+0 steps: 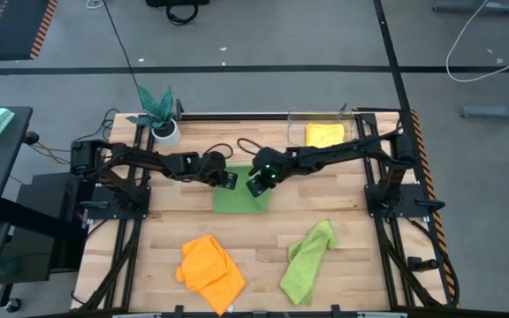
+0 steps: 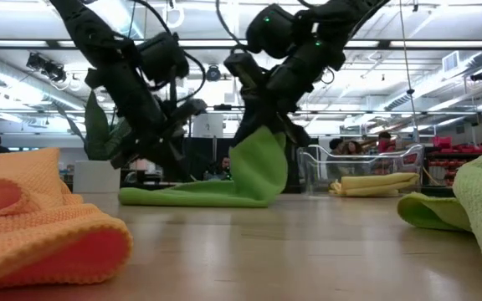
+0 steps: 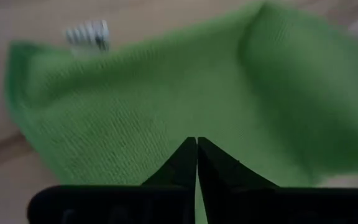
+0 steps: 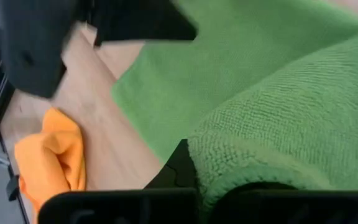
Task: Fold microfiber towels
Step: Fold the green towel
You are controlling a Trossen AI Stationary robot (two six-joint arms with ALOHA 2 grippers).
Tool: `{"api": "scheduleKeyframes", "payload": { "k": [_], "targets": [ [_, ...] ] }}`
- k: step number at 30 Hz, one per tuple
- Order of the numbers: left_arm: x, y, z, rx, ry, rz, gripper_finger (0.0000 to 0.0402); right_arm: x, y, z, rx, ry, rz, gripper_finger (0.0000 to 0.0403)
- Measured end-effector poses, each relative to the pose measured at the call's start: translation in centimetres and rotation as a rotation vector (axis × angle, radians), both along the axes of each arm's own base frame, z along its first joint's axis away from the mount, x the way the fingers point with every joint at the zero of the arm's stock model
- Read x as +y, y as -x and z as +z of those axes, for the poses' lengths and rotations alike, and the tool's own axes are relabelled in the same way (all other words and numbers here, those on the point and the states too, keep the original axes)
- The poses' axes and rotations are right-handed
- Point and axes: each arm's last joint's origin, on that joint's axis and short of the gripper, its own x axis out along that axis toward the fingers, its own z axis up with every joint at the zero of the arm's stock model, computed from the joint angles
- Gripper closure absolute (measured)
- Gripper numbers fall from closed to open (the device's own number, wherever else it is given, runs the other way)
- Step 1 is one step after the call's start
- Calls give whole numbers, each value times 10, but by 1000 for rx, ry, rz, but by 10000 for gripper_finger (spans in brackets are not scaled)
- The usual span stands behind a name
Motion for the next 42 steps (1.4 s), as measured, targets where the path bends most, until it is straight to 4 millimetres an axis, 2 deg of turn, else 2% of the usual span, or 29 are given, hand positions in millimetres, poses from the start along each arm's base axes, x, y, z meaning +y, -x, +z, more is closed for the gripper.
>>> {"api": "scheduleKeyframes", "payload": {
  "k": [4,7,11,15,21,28,32,37,42],
  "targets": [
    [5,8,17,-36,-13,12,383,5,-6,0,-5,8,21,403],
    [5,18,20,24,-3,12,395,4,-8,3,-17,11,17,403],
    [4,25,25,54,-17,30,389,0,-7,4,-18,15,6,403],
    [4,29,41,-18,-41,42,381,1,-8,6,-38,23,2,403],
    [0,42,62,-71,-62,56,396,-3,-11,11,-94,2,51,403],
    [-9,64,51,163,3,90,389,-16,-19,33,-158,53,79,403],
    [-12,61,47,186,11,86,396,-26,-19,41,-142,72,72,403],
    [-10,57,35,238,24,94,387,-29,-14,36,-73,77,54,403],
    [-11,37,18,217,41,42,396,-26,-9,30,-14,100,65,403]
  ]
}}
